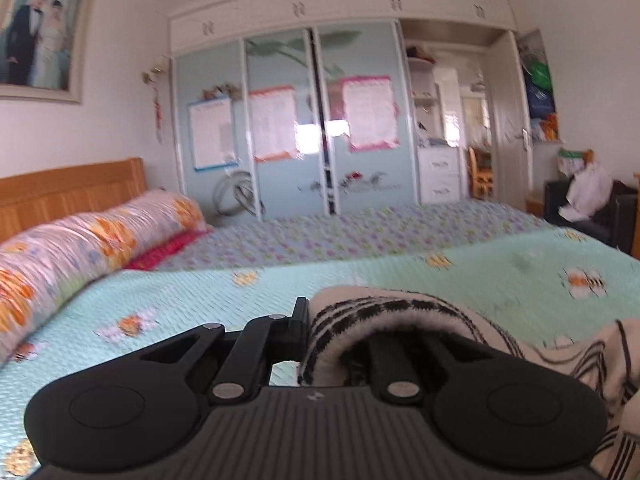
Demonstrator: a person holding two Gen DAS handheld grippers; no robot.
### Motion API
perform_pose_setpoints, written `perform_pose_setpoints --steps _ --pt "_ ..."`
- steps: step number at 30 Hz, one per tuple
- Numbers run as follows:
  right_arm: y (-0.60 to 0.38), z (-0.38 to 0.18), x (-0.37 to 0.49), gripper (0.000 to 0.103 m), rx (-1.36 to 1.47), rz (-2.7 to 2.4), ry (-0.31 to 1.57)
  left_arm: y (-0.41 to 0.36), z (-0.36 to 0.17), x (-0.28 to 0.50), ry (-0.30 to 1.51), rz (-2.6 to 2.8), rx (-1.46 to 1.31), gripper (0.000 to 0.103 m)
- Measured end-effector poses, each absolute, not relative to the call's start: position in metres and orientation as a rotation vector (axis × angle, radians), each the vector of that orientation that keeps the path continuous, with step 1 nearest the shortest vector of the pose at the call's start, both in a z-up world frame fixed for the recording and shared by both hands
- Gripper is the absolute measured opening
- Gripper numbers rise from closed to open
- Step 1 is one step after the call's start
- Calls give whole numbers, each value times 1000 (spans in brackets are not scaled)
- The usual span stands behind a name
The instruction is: Fold clothes
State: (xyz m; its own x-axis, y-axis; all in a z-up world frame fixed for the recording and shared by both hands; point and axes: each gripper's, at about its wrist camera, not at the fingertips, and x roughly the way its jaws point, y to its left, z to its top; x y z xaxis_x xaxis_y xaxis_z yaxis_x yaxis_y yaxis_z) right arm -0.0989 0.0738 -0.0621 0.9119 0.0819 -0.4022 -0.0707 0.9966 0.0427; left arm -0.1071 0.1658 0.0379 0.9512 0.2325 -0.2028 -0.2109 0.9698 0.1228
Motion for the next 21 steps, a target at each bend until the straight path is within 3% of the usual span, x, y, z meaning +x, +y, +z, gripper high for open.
perform_pose_setpoints --steps 13,16,21 --pt "88 8 -109 12 182 232 303 170 152 -149 12 259 125 10" --pt "91 5 -107 13 178 241 306 161 144 -138 19 305 199 11" --pt "88 -33 -94 13 151 174 404 167 83 -97 279 215 230 11"
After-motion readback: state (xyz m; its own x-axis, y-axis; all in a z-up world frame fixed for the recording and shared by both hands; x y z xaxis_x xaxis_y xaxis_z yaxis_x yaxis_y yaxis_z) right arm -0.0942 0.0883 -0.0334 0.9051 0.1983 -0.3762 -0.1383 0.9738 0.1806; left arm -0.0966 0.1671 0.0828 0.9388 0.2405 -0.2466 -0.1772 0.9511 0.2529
